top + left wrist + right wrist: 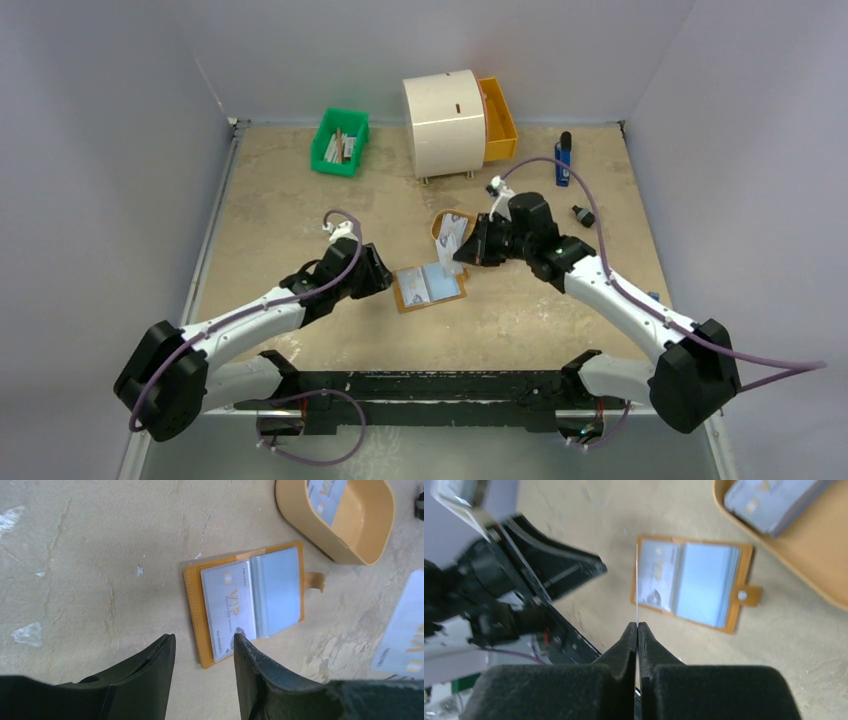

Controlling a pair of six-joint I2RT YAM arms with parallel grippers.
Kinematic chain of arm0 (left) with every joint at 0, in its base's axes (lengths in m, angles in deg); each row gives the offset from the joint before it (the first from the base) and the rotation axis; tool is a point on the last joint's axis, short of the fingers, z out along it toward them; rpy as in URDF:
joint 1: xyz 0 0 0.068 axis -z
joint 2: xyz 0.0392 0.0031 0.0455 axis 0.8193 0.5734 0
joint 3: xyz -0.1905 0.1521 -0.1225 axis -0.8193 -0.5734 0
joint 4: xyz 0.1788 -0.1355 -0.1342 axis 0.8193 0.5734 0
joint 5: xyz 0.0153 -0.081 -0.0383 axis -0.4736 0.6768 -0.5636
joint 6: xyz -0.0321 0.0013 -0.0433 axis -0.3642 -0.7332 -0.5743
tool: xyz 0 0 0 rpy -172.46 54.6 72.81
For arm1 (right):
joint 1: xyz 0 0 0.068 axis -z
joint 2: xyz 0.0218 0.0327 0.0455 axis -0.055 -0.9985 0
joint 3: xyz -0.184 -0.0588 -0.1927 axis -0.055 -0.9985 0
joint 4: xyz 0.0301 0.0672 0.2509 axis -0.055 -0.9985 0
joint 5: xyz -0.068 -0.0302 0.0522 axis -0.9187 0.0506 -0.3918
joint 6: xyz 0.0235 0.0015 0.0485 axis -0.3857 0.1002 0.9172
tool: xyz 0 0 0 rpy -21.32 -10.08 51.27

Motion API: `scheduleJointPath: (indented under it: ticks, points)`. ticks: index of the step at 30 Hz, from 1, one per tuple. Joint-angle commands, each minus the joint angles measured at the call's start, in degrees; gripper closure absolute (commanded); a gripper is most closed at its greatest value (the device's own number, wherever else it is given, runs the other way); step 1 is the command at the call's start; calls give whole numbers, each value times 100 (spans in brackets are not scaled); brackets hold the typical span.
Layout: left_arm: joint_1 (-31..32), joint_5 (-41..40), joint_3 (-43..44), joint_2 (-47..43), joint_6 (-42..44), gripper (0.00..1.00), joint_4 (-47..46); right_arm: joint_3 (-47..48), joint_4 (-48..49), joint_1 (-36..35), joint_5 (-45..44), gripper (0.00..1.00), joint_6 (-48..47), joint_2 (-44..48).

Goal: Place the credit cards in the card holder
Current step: Pick up the credit card from the storage box, then adjust the card holder at the center of the board.

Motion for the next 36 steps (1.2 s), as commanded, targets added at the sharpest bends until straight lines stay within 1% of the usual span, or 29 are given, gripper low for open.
scheduleJointPath:
  ticks: [1, 4, 8, 14, 19, 25, 31, 36]
  points:
    - [108, 106, 195, 469, 112, 54, -511, -622, 80, -129, 107, 100, -500, 28]
    - [161, -39, 387, 986, 157, 55, -457, -797, 284, -128, 58, 100, -265, -114]
    - [200, -226, 574, 1500, 233, 56, -423, -898, 241, -128, -338, 100, -65, -355]
    - [210, -449, 835, 2010, 291, 58, -375, -1227, 285, -128, -733, 100, 178, 16]
    - [206, -498, 1056, 2331, 320, 63, -381, -1358, 155, -128, -719, 100, 141, 315]
    - [209, -767, 1314, 2589, 322, 68, -353, -1508, 30, -129, -710, 100, 116, 534]
    - [202, -822, 1583, 2903, 311, 75, -451, -1610, 173, -134, -367, 100, 151, 368]
    - [204, -852, 1644, 2811, 321, 75, -374, -1642, 331, -132, -223, 100, 262, 193]
